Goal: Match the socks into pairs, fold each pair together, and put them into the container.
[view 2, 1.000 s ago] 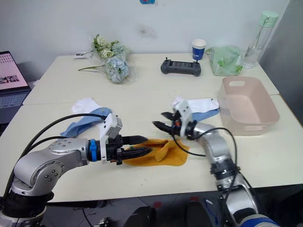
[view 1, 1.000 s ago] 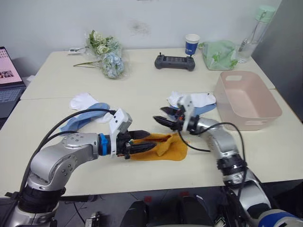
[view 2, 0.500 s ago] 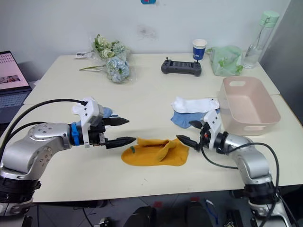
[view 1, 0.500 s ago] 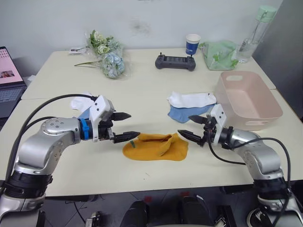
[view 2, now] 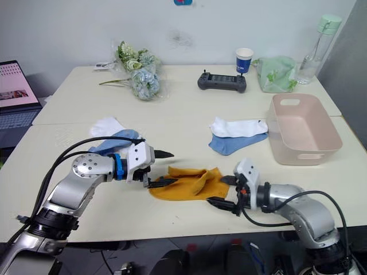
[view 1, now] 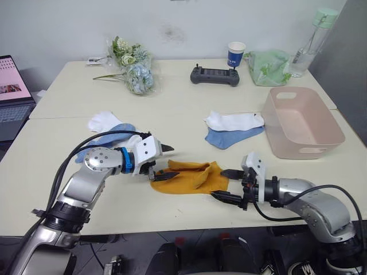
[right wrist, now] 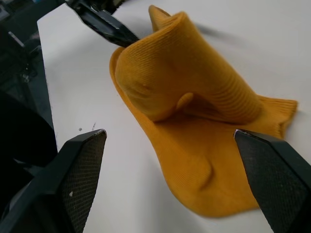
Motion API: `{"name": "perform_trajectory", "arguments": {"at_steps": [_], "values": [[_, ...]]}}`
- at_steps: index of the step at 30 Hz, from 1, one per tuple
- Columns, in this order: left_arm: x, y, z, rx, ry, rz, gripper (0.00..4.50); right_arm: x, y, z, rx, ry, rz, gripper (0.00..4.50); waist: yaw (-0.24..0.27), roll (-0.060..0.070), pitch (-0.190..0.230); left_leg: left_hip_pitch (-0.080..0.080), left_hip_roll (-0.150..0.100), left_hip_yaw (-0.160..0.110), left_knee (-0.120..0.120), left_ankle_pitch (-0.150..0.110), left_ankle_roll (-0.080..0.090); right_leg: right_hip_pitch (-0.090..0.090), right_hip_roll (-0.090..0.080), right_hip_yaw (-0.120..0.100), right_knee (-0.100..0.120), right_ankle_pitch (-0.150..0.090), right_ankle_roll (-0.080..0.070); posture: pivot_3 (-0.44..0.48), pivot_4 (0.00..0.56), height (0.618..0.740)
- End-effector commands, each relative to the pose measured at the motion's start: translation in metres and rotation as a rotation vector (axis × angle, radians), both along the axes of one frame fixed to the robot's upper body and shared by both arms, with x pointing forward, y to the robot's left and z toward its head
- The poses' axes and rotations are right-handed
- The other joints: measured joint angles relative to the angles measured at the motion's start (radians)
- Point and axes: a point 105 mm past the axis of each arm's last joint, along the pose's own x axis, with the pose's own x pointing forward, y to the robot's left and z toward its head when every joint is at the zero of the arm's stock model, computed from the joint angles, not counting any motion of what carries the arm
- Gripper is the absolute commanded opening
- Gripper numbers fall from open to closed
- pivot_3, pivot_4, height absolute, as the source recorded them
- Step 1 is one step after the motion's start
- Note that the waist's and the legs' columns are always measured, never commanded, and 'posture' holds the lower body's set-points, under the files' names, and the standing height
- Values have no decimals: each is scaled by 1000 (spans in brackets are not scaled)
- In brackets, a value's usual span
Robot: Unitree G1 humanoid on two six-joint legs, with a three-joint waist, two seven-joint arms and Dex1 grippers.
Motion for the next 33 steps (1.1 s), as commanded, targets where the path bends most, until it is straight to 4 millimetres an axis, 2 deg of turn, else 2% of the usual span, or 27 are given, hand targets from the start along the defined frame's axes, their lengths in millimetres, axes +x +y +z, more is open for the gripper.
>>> {"name": "perform_trajectory", "arguments": {"at_steps": [1,5,8,10,14,17,25,33], "values": [[2,-5,7,19,-53,-47,2955,6,-3,8,5,-46,-28,4500,0,0,0,0,0,0,0,1,-1,0,0,0,0,0,0,0,150,740],[5,-7,12,-29,-25,-36,1602,12,-9,8,2,-52,-50,4500,0,0,0,0,0,-1,0,1,-2,0,0,-1,0,0,0,0,150,740],[0,-10,16,-59,14,-59,566,17,-13,9,10,-64,-75,4500,-1,0,0,0,0,0,0,1,-1,0,0,-1,0,0,0,0,150,740],[-2,-13,25,-111,48,-62,27,19,-13,11,19,-70,-83,4500,-1,0,0,0,0,0,0,1,-2,0,0,-1,0,0,0,0,150,740],[-1,-15,51,-191,95,-47,27,19,-13,14,37,-73,-97,4500,-1,0,0,0,0,-2,0,1,-1,0,0,-1,0,0,0,0,150,740],[10,-12,68,-229,83,27,27,15,-10,15,58,-59,-89,4500,-1,0,0,0,0,-2,0,1,-1,1,0,-1,0,0,0,0,150,740],[26,-10,63,-218,31,131,27,18,16,17,108,-45,-68,4500,-8,0,0,1,0,-2,0,2,-3,1,1,-1,0,0,0,0,150,740],[27,-10,58,-197,34,157,27,25,40,11,105,-50,-20,4500,-9,0,0,0,0,-2,0,2,-3,0,1,-1,0,0,0,0,150,740]]}}
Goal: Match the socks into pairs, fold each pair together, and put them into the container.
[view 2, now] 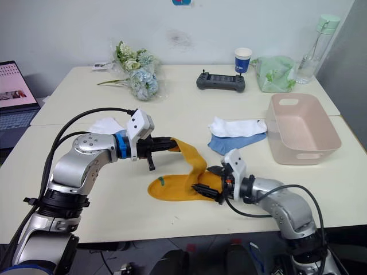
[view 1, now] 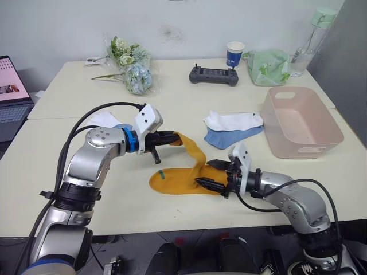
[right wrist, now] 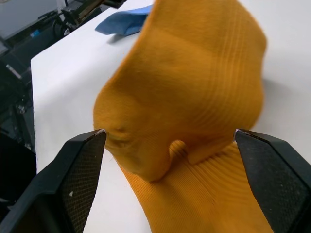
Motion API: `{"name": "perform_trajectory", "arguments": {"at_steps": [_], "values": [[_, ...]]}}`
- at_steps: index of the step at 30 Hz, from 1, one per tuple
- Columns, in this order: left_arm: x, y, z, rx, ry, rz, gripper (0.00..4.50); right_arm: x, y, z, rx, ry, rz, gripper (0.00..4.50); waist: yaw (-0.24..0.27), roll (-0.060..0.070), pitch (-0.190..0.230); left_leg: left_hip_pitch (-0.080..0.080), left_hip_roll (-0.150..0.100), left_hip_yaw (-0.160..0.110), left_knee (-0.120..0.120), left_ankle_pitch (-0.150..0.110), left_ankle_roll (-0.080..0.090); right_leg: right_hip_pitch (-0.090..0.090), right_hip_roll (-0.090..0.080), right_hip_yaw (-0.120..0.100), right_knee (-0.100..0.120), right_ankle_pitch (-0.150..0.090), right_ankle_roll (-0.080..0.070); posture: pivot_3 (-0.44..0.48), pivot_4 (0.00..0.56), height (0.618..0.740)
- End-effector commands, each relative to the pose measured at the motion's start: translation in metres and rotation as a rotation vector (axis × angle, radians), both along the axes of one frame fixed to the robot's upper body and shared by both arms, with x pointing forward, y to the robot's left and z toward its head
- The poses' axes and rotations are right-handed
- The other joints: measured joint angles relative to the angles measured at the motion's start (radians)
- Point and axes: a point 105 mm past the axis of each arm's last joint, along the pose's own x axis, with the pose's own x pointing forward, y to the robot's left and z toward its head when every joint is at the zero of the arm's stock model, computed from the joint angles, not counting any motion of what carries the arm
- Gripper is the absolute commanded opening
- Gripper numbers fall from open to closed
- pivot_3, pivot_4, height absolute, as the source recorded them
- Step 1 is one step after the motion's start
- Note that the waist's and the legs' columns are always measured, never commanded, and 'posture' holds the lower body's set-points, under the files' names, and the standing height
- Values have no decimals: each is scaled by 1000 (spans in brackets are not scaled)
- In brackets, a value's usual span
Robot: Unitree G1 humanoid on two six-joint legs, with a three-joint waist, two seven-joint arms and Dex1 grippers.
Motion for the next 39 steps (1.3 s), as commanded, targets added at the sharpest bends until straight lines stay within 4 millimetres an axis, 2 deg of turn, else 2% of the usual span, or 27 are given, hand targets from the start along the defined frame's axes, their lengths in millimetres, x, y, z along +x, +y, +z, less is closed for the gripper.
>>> {"name": "perform_trajectory", "arguments": {"at_steps": [1,3,6,10,16,17,22,25,28,31,34,37,39], "values": [[-1,-1,7,4,-37,-2,27,4,8,6,16,-37,19,4500,0,0,0,0,0,0,0,0,0,0,0,0,0,0,0,0,150,740],[-1,0,7,6,-36,-1,27,6,12,5,17,-32,23,4500,-1,0,0,0,0,0,0,0,0,0,0,0,0,0,0,0,150,740],[-2,0,7,9,-32,-1,0,11,12,2,3,-38,12,3863,-1,0,0,0,0,0,0,0,0,0,0,0,0,0,0,0,150,740],[-4,1,6,11,-31,0,0,10,13,3,12,-43,2,2406,-1,0,0,0,0,0,0,0,0,-1,0,0,0,0,0,0,150,740],[-10,8,3,16,-10,0,0,9,-2,10,44,-27,-12,215,-1,0,0,0,0,0,0,0,0,-1,0,1,0,0,0,0,150,740],[-12,10,3,17,-4,-1,0,9,-6,13,54,-23,-10,16,-2,0,0,0,0,0,0,0,0,-1,0,1,0,0,0,0,150,740],[-36,17,10,-35,89,-43,0,-5,-27,33,45,22,130,16,-2,0,0,-1,0,0,0,0,0,-1,0,1,0,0,0,0,150,740],[-62,22,14,-68,199,-90,0,-16,-38,38,8,75,226,16,-6,0,0,0,0,0,0,-1,2,0,0,1,0,0,0,0,150,740],[-85,25,15,-101,326,-118,0,-29,-40,38,-7,152,319,16,-6,0,0,0,1,0,-1,-2,4,0,0,1,0,0,0,0,150,740],[-103,28,4,-83,425,-117,0,-36,-39,29,-45,175,372,16,-6,0,0,1,1,0,-1,-3,4,0,0,1,0,0,0,0,150,740],[-114,26,-10,-86,517,-94,0,-38,-37,22,-47,212,393,16,-2,0,0,1,1,0,0,-3,5,1,0,0,0,0,0,0,150,740],[-115,25,-22,-85,559,-59,0,-36,-37,18,-46,233,392,16,2,0,0,1,0,0,0,-3,4,2,-1,0,-1,0,0,0,150,740],[-109,28,-32,-72,562,-15,0,-29,-41,17,-38,239,366,513,5,0,0,1,0,0,0,-2,4,2,-1,0,-1,0,0,0,150,740]]}}
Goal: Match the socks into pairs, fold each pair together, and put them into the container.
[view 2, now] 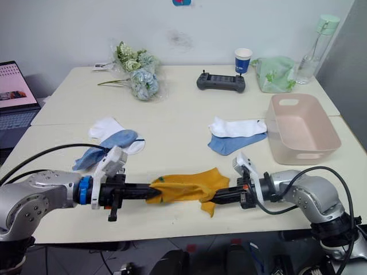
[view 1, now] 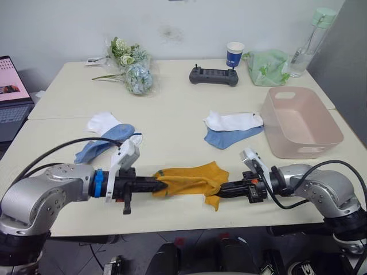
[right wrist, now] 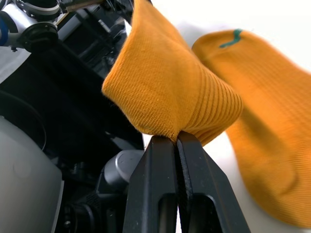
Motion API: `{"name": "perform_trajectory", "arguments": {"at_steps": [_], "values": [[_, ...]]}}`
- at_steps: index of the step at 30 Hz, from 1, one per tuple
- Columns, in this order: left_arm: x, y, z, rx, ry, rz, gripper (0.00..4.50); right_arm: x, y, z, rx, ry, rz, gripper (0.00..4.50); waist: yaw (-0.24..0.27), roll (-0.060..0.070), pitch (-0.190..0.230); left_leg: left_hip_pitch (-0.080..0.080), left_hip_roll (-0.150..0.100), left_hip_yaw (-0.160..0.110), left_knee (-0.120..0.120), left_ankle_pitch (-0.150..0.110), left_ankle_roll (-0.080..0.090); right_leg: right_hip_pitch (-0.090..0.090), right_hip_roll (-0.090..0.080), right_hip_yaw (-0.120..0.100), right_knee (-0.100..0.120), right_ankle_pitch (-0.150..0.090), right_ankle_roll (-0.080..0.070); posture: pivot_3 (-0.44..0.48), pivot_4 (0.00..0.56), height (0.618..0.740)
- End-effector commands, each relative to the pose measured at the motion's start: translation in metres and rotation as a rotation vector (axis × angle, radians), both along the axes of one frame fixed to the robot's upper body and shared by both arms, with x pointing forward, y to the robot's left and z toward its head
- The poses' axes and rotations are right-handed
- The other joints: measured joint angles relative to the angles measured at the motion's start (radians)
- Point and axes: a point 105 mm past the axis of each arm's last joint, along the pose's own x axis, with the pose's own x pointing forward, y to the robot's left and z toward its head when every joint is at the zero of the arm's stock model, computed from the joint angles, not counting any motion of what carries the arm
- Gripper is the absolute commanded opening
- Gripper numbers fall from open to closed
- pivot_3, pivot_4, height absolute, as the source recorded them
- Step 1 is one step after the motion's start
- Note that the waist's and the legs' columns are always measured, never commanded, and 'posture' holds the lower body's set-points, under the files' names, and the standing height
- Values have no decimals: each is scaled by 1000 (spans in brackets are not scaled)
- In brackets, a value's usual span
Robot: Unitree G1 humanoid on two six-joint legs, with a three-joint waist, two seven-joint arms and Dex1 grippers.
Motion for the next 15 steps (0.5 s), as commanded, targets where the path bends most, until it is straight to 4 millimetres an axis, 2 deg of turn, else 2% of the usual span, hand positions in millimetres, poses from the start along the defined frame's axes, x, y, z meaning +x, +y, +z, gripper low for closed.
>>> {"name": "perform_trajectory", "arguments": {"at_steps": [1,11,13,15], "values": [[7,-1,-7,20,-15,35,0,10,-4,5,11,-31,-12,730,3,0,0,0,0,0,0,0,0,0,0,0,0,0,0,0,150,740],[29,0,-5,-1,-2,99,0,47,-35,10,-17,-149,-227,4163,9,0,0,0,0,1,0,0,-1,0,0,0,-1,0,0,0,150,740],[33,-1,-2,-21,18,114,0,48,-38,15,-3,-168,-258,4163,9,0,0,0,0,1,0,0,-1,0,0,0,-1,0,0,0,150,740],[34,-1,-2,-15,19,114,0,37,-35,21,14,-181,-250,4163,11,0,0,-1,0,1,0,0,-1,0,0,0,-1,0,0,0,150,740]]}}
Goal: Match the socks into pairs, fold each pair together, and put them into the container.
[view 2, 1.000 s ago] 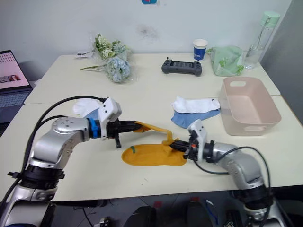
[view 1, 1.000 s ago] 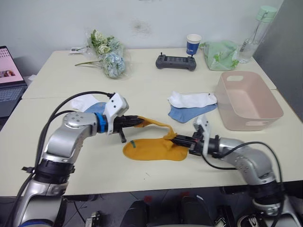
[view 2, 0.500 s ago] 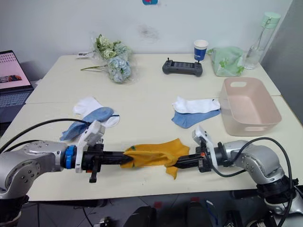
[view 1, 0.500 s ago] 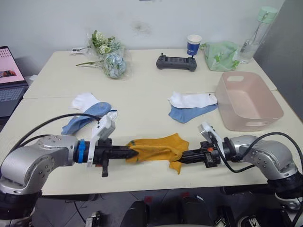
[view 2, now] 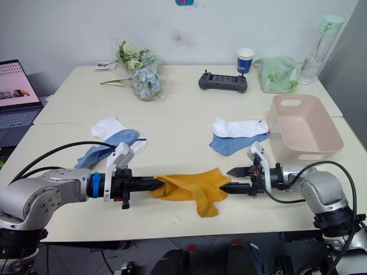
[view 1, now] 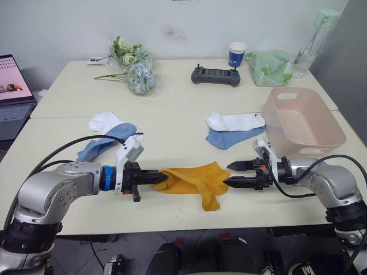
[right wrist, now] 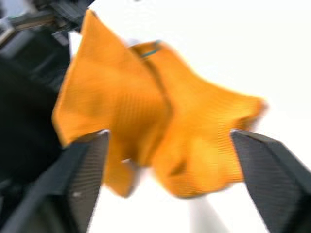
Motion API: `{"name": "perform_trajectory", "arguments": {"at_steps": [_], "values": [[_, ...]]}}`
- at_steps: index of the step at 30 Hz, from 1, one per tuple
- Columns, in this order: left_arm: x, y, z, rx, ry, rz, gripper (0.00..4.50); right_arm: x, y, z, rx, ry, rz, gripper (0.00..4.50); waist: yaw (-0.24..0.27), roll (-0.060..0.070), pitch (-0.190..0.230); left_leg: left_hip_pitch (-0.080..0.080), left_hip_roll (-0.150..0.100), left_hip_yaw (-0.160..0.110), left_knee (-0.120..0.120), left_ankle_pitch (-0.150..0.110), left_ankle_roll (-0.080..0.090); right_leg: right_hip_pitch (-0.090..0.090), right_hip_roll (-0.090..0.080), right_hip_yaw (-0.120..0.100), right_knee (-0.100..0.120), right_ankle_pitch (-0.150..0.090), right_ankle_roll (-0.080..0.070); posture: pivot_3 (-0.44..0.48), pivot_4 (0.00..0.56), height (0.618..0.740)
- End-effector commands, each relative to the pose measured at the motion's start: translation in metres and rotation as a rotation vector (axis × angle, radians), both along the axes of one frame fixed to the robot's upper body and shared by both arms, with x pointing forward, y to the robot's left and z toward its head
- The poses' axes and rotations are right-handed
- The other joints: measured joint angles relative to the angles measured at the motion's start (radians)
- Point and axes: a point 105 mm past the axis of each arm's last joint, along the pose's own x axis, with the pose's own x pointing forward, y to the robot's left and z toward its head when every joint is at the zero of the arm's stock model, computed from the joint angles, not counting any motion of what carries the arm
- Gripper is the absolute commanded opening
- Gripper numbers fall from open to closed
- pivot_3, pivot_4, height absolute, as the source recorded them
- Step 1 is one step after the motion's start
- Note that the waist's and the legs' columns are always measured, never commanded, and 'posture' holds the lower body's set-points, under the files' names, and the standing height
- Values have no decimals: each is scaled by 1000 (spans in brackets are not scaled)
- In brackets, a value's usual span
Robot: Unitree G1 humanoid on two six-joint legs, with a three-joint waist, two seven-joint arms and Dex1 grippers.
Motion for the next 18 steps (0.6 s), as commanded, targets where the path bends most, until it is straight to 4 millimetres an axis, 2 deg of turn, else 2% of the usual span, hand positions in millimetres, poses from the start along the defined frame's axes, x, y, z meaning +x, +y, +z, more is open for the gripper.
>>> {"name": "perform_trajectory", "arguments": {"at_steps": [1,3,5,9,16,18], "values": [[1,-2,5,0,-9,-9,0,-16,6,21,47,-70,23,4163,1,0,0,0,0,0,0,0,0,0,0,0,0,0,0,0,150,740],[1,-3,4,4,-15,-15,0,-31,17,22,64,-78,50,4163,1,0,0,0,0,0,-1,1,-2,0,-1,0,-1,0,0,0,150,740],[2,-5,5,1,-20,-20,0,-40,24,15,18,-122,71,4163,1,0,0,0,0,-1,-1,1,-2,0,-3,0,-1,0,0,0,150,740],[5,-7,7,1,-33,-23,0,-47,32,-4,-78,-215,106,4163,2,0,0,0,0,0,0,0,0,1,-2,0,-1,0,0,0,150,740],[9,-8,9,5,-46,-25,0,-51,44,-21,-75,-225,135,4163,2,0,0,1,0,0,0,2,-3,1,-2,0,-1,0,0,0,150,740],[9,-8,9,7,-46,-24,0,-53,48,-22,-56,-222,139,3795,2,0,0,0,0,0,0,2,-3,1,-2,0,-1,0,0,0,150,740]]}}
